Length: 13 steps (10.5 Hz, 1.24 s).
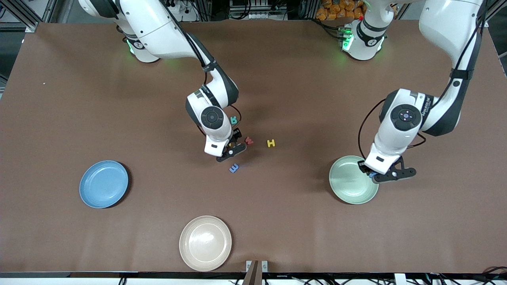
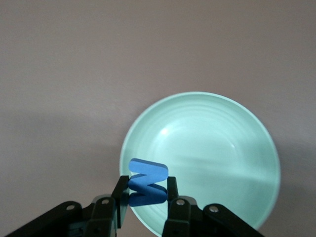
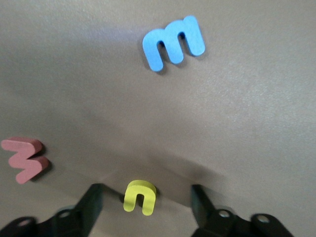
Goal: Sort upper and lower case letters into plates
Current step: 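Place the M on the green plate while the right gripper grasps the u, then drop the yellow u on the blue plate with the right gripper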
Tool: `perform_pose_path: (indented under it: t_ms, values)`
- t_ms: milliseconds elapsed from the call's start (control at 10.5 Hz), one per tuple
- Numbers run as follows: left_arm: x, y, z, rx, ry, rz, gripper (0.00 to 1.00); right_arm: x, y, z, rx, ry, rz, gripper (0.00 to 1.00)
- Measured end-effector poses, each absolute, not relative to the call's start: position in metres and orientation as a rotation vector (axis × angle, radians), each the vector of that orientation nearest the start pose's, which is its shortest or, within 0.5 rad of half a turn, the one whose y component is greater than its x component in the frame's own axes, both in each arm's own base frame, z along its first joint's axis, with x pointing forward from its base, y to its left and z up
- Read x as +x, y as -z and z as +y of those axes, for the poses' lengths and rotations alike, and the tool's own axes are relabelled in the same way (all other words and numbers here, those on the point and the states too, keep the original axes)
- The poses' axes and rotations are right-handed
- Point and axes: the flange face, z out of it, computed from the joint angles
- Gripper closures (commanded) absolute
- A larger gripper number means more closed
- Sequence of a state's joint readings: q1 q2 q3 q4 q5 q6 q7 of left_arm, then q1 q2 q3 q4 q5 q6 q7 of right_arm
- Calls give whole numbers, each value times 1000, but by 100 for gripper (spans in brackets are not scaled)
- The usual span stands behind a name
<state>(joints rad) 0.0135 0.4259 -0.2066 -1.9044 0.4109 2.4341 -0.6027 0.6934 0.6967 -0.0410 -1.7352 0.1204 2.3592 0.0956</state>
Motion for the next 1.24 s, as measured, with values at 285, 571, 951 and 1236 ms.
perform_pose_path:
  t_ms: [285,571,951,1236]
  values:
    - [645,-277,-111,-3004,270,-233,100,522,-179,407,-3023,-123,-726,100]
    - [648,-275,-131,-3064,245,-294,13,527,-181,403,-3030,-116,-708,100]
    - [642,-276,-159,-3106,224,-340,0,573,-207,338,-3070,-136,-537,100]
    - [626,-276,-210,-3123,212,-301,0,608,-234,258,-3120,-179,-412,100]
